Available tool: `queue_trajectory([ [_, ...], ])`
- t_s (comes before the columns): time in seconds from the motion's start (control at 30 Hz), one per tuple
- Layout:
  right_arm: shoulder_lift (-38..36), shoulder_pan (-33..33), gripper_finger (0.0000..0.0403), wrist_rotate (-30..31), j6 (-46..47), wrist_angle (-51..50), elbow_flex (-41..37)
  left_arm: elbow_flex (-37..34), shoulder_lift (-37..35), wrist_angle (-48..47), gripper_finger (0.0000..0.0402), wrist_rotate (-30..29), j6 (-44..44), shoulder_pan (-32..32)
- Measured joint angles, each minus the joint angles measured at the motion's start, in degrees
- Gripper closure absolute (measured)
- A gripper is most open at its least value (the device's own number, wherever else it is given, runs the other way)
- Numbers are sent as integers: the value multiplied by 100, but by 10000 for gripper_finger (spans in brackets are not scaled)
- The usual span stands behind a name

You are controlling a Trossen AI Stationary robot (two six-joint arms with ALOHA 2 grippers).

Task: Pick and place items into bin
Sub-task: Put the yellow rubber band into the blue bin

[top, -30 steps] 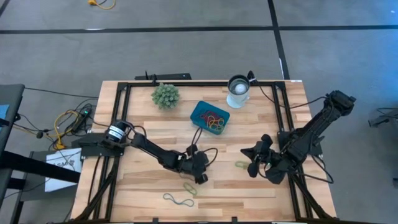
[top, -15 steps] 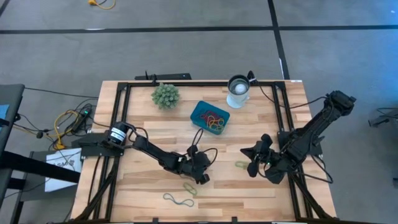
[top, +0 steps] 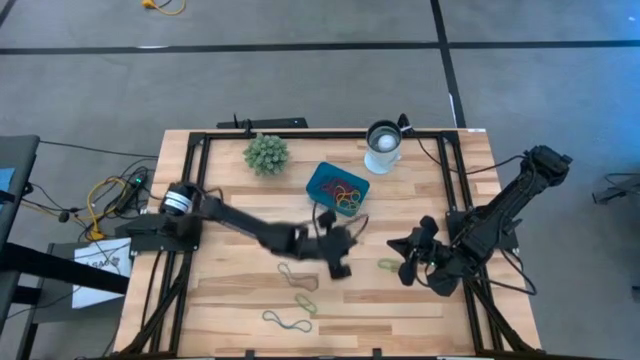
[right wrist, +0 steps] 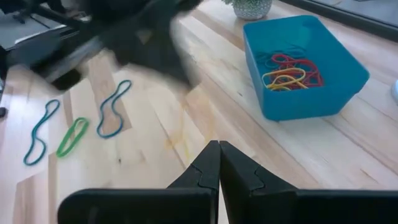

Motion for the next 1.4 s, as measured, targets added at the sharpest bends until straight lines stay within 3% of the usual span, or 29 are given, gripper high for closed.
queue_trajectory([
  [0.13,2,69,403,-2,4,243,-176,339,-374,-51,401,36,695,467],
  [0.4,291,138,403,-7,432,317,-419,667,-581,-952,401,11,692,1358],
  [0.53,614,126,403,-13,699,306,-544,681,-583,-1181,401,459,470,1638],
  [0.73,1131,126,403,-24,953,422,-557,601,-574,-1616,401,205,255,1852],
  [0.9,1342,123,403,-30,953,589,-554,601,-574,-1617,401,426,244,1993],
  [1.07,1351,128,403,-264,1054,774,-553,601,-576,-1610,401,-92,314,2105],
  [1.23,1372,200,403,-663,1056,1137,-551,605,-502,-1508,401,495,183,2212],
  [1.4,1619,399,403,-725,1059,1605,-549,608,-296,-1603,401,623,93,2132],
])
